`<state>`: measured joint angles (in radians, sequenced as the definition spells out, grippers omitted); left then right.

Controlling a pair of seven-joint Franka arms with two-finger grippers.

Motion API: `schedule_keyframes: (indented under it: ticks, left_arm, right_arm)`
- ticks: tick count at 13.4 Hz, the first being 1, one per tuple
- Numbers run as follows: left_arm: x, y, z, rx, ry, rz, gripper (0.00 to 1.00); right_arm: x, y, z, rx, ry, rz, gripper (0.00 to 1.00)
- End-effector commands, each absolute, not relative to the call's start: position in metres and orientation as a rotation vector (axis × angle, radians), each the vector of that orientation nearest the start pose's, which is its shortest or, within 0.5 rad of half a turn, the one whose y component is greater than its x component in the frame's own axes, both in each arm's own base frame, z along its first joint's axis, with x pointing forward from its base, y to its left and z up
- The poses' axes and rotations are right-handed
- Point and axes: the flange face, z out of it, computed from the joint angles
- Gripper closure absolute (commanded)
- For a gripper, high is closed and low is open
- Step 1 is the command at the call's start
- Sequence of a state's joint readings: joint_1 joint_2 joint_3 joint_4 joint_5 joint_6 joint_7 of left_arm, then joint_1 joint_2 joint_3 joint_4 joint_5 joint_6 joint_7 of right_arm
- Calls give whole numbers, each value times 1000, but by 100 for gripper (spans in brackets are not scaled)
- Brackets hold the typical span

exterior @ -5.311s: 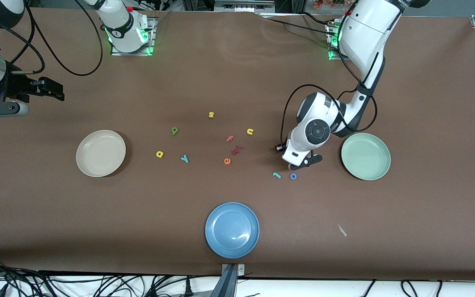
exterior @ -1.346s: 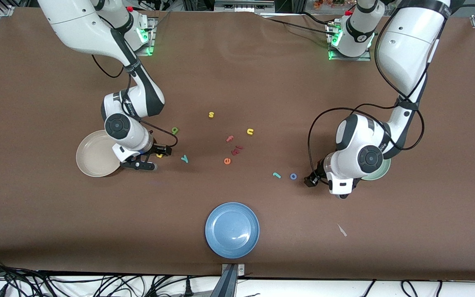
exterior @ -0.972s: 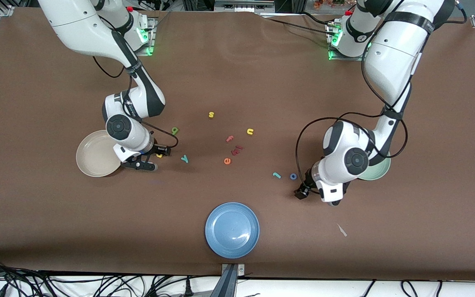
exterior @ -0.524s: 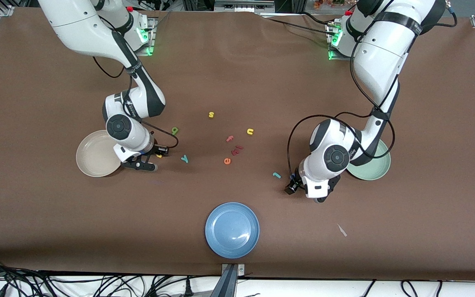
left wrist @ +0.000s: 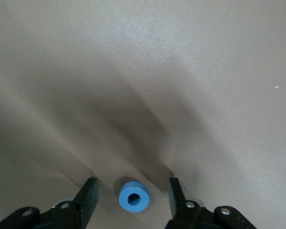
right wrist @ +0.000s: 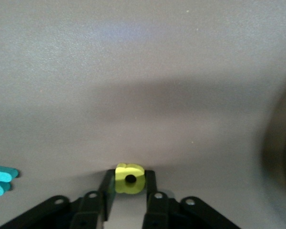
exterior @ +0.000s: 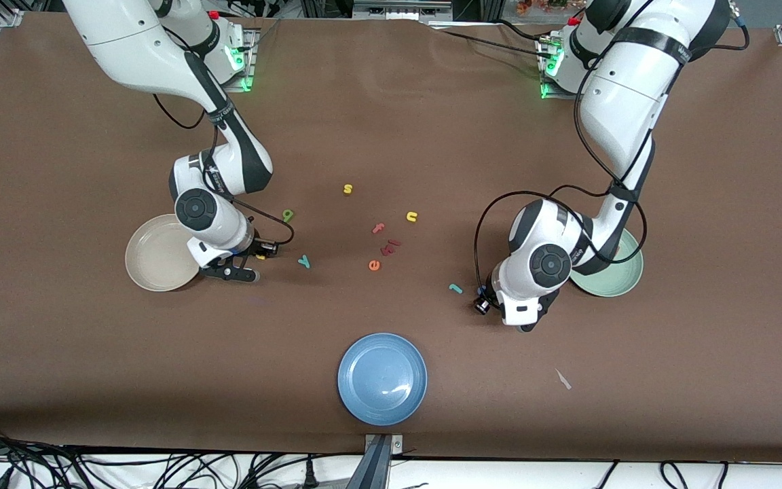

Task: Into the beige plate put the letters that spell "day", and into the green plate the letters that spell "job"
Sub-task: 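Grasp the blue letter o with the left gripper while the right grasps yellow D, then drop the yellow D in the cream plate while the left gripper carries the o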

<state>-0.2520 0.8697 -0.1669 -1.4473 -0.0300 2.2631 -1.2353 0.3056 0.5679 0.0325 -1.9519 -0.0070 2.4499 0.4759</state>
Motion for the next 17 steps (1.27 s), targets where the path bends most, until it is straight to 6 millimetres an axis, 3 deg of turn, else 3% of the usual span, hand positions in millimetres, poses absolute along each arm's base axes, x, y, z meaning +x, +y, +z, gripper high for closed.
schedule_keyframes:
  ticks: [1,6,10,12,17]
  left_arm:
    - [664,-277,168,-2882,-1347,196,44]
    - [655,-289,169,-2867,-1309,232,48]
    - [652,-292,167,-2863,-1298,242,64]
    - [653,-287,166,-2848,-1297,253,64]
    - [653,-283,165,-2839,-1279,243,63]
  right_arm:
    - [578,204,176,-3134,243,100,76]
    - [580,206,176,-3133,238,98,88]
    - [597,206,206,-3149,199,145,91]
    - [597,197,228,-3169,100,207,91]
    - [586,128,253,-3187,-155,192,91]
